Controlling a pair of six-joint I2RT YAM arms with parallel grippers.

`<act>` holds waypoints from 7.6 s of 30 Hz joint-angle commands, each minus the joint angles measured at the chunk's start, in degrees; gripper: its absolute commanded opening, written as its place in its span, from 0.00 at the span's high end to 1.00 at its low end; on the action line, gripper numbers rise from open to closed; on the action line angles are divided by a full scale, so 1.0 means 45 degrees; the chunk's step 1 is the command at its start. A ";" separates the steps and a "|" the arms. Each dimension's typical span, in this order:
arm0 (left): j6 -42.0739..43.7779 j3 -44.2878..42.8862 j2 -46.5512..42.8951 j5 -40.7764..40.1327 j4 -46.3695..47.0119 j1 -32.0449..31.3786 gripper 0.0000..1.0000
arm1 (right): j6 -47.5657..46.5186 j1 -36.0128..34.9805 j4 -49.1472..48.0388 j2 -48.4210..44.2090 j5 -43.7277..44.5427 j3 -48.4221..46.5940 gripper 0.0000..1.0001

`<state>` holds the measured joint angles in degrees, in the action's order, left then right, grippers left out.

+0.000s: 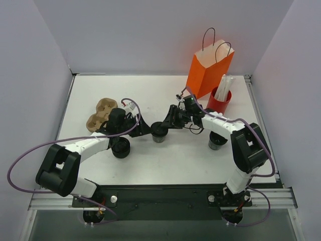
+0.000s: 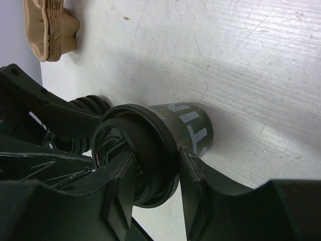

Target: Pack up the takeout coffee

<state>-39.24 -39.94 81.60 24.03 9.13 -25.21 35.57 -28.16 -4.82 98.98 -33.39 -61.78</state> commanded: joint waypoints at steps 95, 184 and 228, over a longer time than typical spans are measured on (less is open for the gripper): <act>-0.2783 0.1806 0.3252 -0.0145 0.5608 -0.0725 0.78 | 0.1079 -0.0265 -0.3382 -0.2640 0.3551 0.5740 0.84; -0.0910 -0.0165 0.1652 0.0909 0.2194 -0.0394 0.54 | -0.5751 0.0516 -0.0239 -0.0357 -0.1291 0.2636 0.84; -0.1337 0.1786 0.1631 0.3370 0.6348 0.0271 0.48 | -0.9722 0.0477 0.4020 0.2008 -0.3968 -0.0978 0.85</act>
<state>-44.53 -32.97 88.03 37.82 30.76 -23.29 -3.64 -25.23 7.33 105.14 -58.35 -68.40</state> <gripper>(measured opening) 0.515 0.335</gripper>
